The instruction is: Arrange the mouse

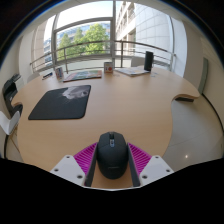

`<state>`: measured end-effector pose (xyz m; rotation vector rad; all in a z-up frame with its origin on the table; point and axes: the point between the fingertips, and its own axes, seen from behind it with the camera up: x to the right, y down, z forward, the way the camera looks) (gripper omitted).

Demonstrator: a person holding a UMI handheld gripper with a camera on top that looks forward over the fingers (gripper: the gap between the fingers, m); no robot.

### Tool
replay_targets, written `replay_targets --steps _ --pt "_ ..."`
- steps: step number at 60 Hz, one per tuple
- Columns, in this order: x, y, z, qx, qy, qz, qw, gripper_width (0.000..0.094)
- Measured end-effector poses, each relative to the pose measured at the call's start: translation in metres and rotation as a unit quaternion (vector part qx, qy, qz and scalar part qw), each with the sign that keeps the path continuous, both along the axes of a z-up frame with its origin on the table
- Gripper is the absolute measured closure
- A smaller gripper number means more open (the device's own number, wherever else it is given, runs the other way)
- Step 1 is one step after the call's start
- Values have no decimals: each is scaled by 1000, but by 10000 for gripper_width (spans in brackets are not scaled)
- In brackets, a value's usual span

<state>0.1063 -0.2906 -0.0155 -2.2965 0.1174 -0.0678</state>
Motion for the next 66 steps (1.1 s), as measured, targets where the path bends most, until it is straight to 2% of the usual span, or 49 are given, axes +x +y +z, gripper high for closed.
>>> replay_targets --steps 7,13,21,27,34,40,45,51,58,63,66 --pt "8 4 0 4 -5 15 1000 469" --pt "3 -2 -2 -7 -4 2 1000 531" --pt "5 2 15 -10 -2 -21 1000 540" --pt "21 24 73 25 -8 -43 999 539" --pt "19 82 154 91 -23 -57 994 540" --pt "-12 138 221 153 -28 -45 987 542" --pt "-57 186 248 184 -25 -20 982 541" --pt "-127 232 219 170 0 17 985 543" --pt "-188 257 123 98 9 45 994 543" --pt "-209 265 50 48 13 47 998 531" --pt "-214 260 35 23 11 48 999 497"
